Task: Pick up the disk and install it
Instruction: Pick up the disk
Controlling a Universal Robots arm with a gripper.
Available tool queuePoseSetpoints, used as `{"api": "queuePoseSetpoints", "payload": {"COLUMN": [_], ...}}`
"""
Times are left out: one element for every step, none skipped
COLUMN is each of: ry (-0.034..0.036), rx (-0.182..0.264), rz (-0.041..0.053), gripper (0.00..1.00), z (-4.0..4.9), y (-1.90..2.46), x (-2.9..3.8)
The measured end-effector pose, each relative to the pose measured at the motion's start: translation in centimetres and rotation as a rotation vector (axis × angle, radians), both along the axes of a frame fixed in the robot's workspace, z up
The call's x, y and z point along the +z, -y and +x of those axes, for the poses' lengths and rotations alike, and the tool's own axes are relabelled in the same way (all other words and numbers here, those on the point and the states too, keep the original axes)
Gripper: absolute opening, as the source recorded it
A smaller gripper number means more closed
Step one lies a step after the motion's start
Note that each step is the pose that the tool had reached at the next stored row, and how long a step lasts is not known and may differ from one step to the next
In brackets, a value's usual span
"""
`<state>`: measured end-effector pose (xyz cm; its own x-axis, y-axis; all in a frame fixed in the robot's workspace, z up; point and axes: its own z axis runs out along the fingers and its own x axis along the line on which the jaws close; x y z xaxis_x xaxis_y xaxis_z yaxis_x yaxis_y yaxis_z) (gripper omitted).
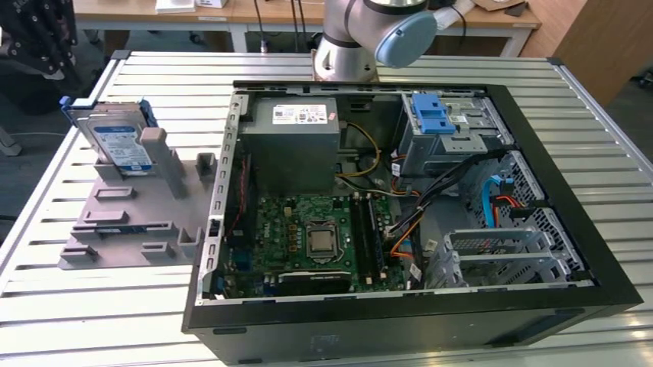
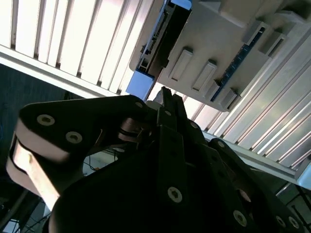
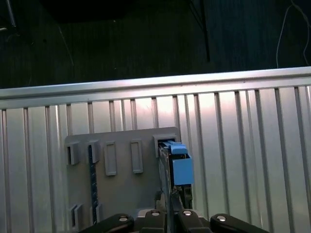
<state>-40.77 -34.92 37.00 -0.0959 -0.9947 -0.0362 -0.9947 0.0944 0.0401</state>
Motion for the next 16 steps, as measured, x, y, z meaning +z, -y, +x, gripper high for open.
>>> {"api": "queuePoseSetpoints", "payload": {"ry": [0.0001,0.0001,0.0001,0.0001,0.0021,0.0078,0.0143,0.0206,0.0272,0.0364,0.0363,0.0364,0.0364,0.0363,0.0363,0.0364], "rx": [0.000,0.000,0.000,0.000,0.000,0.000,0.000,0.000,0.000,0.000,0.000,0.000,0.000,0.000,0.000,0.000], "rz": [0.0000,0.0000,0.0000,0.0000,-0.0001,0.0000,0.0000,-0.0003,-0.0010,-0.0023,-0.0026,-0.0029,-0.0038,-0.0050,-0.0062,-0.0074], "gripper": [0.17,0.23,0.29,0.35,0.35,0.41,0.47,0.47,0.47,0.53,0.53,0.53,0.53,0.53,0.53,0.53], "z": [0.00,0.00,0.00,0.00,-0.01,-0.05,-0.09,-0.15,-0.24,-0.36,-0.37,-0.38,-0.41,-0.43,-0.46,-0.52], "y": [0.00,0.00,0.00,0.00,0.00,-0.01,-0.01,0.00,0.00,-0.05,-0.09,-0.16,-0.23,-0.31,-0.41,-0.48], "x": [0.00,0.00,0.00,0.00,-0.01,-0.05,-0.10,-0.17,-0.24,-0.44,-0.49,-0.54,-0.58,-0.60,-0.64,-0.71]}}
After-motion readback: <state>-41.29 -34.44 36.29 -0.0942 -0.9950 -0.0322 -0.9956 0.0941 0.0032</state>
